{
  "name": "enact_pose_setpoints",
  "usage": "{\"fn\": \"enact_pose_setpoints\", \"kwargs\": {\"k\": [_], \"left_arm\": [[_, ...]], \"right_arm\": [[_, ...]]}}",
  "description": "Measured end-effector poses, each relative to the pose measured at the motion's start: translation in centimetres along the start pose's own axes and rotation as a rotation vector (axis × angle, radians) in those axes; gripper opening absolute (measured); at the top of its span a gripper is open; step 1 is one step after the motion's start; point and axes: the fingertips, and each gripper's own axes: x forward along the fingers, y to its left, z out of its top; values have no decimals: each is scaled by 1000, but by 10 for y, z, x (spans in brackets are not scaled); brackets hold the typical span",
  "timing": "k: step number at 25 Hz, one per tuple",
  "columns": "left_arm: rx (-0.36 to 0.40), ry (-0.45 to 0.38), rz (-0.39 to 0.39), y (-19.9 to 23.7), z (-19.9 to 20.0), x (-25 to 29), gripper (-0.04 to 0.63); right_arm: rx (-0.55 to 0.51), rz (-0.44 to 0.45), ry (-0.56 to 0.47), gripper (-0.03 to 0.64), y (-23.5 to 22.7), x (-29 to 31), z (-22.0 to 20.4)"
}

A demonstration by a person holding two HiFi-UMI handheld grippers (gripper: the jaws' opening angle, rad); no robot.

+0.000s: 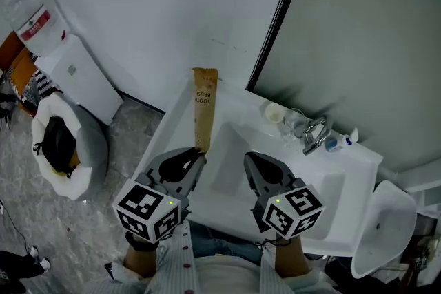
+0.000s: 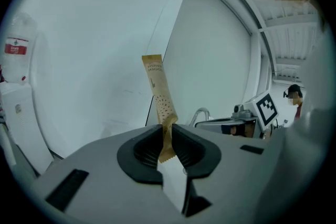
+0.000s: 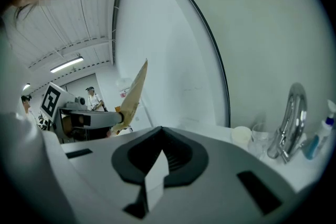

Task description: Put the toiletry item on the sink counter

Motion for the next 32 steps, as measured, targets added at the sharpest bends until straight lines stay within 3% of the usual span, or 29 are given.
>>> {"fn": "enact_pose_setpoints", "kwargs": {"k": [10,22,32], "left_arm": [[82,92,-84,17,-2,32,60],[240,280,-176,55,-27,80,60],[316,455,-221,99,-65,126,60]], "right_arm": [[7,-46,7,9,-10,10,4],[23,-97,32,9,-30,22,3],[45,-121,85,9,-50,44,-7]]}}
